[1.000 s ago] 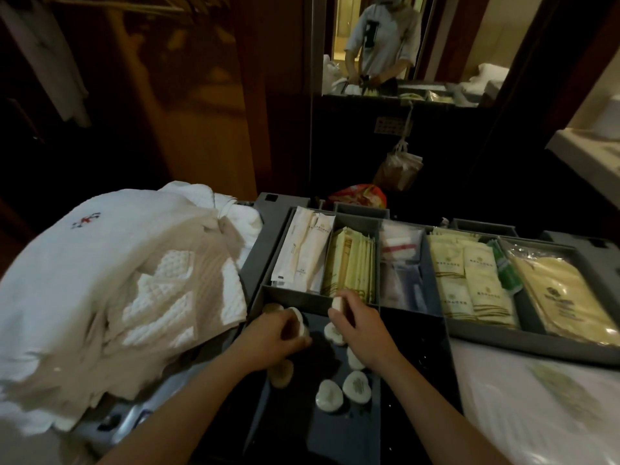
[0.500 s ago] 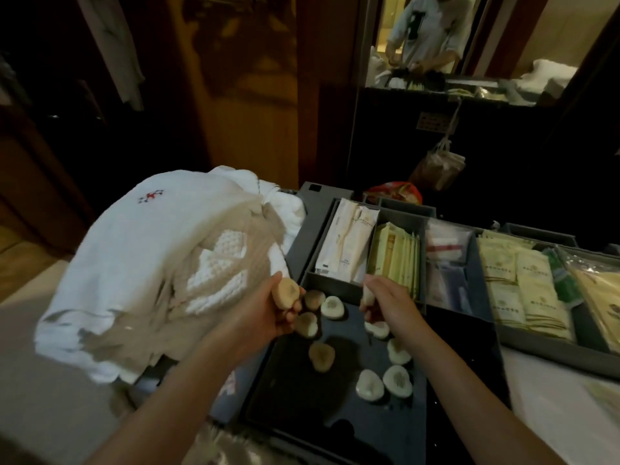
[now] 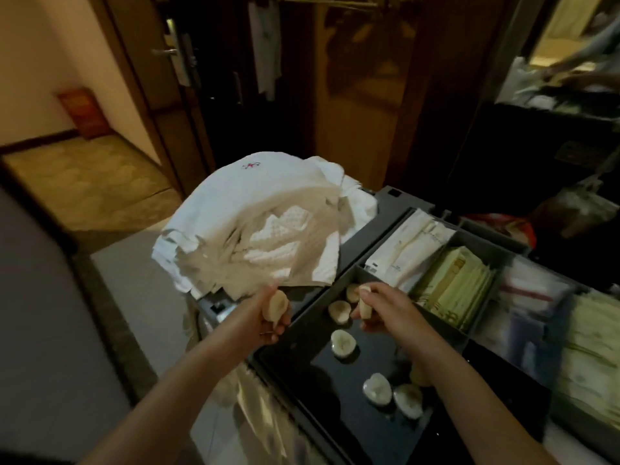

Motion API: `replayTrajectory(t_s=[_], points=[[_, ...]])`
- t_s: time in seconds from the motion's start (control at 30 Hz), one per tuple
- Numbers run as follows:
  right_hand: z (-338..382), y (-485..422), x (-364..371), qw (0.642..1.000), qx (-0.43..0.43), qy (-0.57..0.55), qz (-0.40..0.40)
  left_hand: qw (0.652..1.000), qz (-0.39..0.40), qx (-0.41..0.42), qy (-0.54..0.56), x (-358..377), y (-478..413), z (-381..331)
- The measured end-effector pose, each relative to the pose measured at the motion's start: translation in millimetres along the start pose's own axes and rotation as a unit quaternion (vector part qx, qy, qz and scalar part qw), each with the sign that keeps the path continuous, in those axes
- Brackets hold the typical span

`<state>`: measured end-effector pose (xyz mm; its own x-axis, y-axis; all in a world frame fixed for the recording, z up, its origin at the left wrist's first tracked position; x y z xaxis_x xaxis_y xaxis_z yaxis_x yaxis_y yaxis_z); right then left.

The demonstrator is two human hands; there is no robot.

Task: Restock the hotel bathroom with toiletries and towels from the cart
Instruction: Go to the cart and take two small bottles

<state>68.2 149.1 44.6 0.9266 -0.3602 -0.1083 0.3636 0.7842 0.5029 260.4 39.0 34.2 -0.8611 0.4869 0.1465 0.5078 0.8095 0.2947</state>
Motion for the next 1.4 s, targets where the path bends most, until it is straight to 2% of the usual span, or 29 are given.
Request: replayTrajectory(t_s=[0.13, 0.23, 0.37, 0.5, 0.63, 0.87, 1.0, 1.23, 1.4], points=[[-2.2, 0.5, 6.2, 0.996, -0.02, 0.077, 0.034, 0.998, -0.062, -0.028, -0.003, -5.8, 26.7, 10.9], [-0.1, 3.6, 24.0, 0.987, -0.058, 0.131, 0.077, 0.993, -0.104, 0.03, -0.05, -17.1, 54.7, 19.4], [7.2, 13.8, 58.2, 0.954, -0.13, 0.228, 0.146, 0.98, -0.088, 0.1, -0.15, -38.0, 99.1, 24.4], [24.9, 33.3, 107.9, 0.895, -0.214, 0.349, 0.178, 0.952, -0.136, 0.123, -0.245, -74.1, 141.1, 29.7], [30.8, 51.5, 180.3, 0.833, -0.26, 0.436, 0.221, 0.938, -0.177, 0.117, -0.273, -120.3, 200.2, 42.7], [5.4, 119.8, 353.1, 0.713, -0.327, 0.508, 0.356, 0.885, -0.345, 0.081, -0.3, -224.9, 335.1, 74.2], [-15.3, 165.4, 446.0, 0.657, -0.322, 0.525, 0.435, 0.86, -0.418, 0.056, -0.286, -284.9, 413.3, 92.2], [-53.8, 250.8, 578.9, 0.597, -0.316, 0.509, 0.534, 0.822, -0.517, 0.023, -0.239, -354.4, 537.0, 118.6], [-82.7, 306.0, 652.3, 0.533, -0.293, 0.506, 0.612, 0.765, -0.612, -0.004, -0.202, -373.7, 609.7, 135.8]])
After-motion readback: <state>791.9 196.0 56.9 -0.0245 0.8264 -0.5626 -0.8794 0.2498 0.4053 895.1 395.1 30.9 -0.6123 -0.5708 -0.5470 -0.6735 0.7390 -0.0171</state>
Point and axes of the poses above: each hand's wrist, its own y-axis away from the middle knuckle, its own x-axis out of the palm, z = x × y, the point moved 1 cm from there along -y, towards the middle knuckle, and after that the axes turned 14 degrees about x, right-handed, at the moved point
